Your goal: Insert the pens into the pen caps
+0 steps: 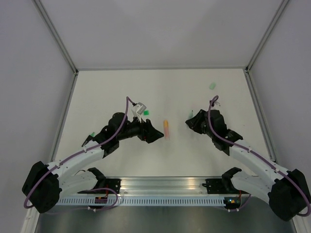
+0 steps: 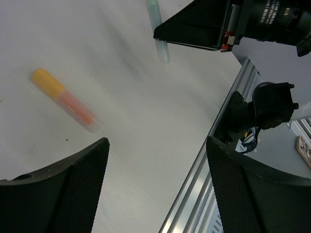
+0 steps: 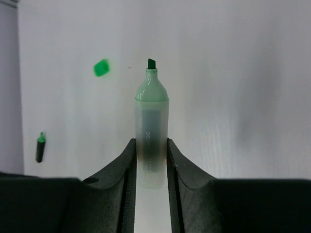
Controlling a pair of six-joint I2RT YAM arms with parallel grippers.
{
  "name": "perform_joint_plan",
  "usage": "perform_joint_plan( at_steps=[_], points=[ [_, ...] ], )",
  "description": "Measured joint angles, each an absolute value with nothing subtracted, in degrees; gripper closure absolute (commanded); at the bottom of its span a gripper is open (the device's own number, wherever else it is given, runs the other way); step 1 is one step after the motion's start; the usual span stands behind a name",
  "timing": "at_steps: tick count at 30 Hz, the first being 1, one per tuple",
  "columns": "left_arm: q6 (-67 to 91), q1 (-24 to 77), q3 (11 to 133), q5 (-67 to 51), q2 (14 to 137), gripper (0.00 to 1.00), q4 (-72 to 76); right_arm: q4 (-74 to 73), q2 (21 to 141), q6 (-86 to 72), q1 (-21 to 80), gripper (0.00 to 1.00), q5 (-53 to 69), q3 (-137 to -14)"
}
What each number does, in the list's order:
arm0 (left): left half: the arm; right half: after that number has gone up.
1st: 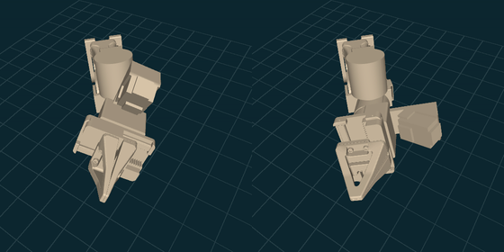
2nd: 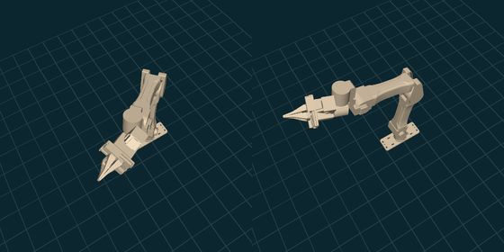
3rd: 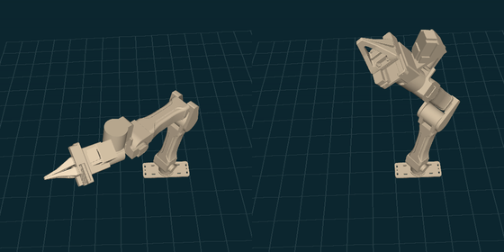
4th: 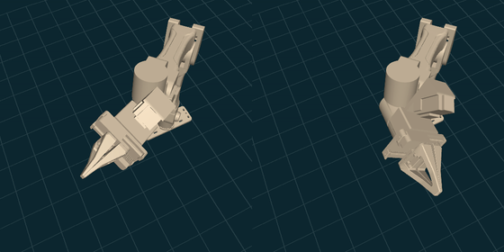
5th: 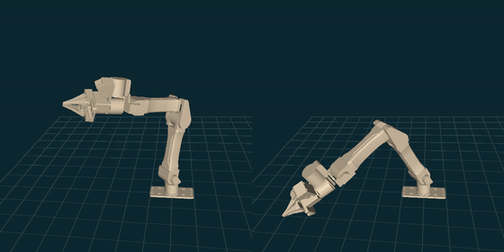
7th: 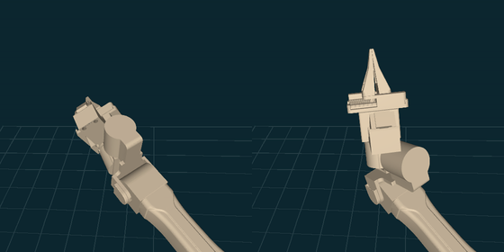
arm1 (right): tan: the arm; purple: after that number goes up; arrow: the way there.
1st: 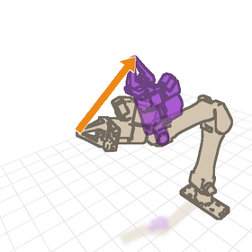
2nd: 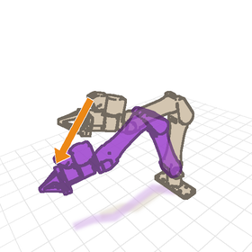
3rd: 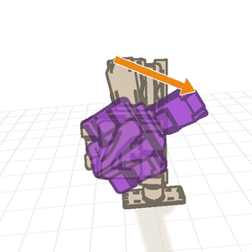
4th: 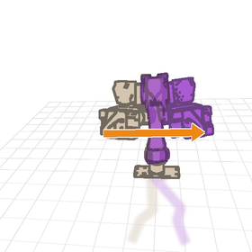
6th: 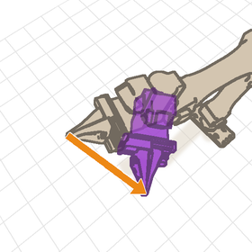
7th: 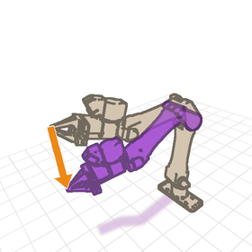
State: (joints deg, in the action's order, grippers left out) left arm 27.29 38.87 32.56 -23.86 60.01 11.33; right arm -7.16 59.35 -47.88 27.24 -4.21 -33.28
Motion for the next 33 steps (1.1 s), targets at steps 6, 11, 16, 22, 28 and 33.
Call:
perform_joint_plan(
  at_steps=[6,11,16,22,28,33],
  points=[
    [27.0,40.21,32.69,-26.22,61.41,0.18,12.8,-0.69,53.76,-52.62,38.2,1.0,-10.15,-31.48],
    [26.96,40.64,32.69,-26.26,61.45,0.24,14.24,1.91,54.65,-55.35,48.07,1.0,-16.78,-31.62],
    [26.94,40.69,32.69,-26.24,61.45,0.29,15.14,3.11,58.5,-57.08,55.9,1.0,-22.76,-33.28],
    [26.92,40.86,32.69,-26.17,61.45,0.33,15.16,4.36,61.39,-58.33,59.96,1.0,-28.05,-35.75],
    [26.89,40.97,32.71,-25.76,61.45,0.33,15.03,4.49,61.67,-58.78,61.01,1.0,-32.08,-36.47],
    [26.89,40.97,32.73,-25.08,61.47,0.33,14.85,4.6,61.67,-58.83,61.19,1.0,-33.76,-36.93]
  ],
)
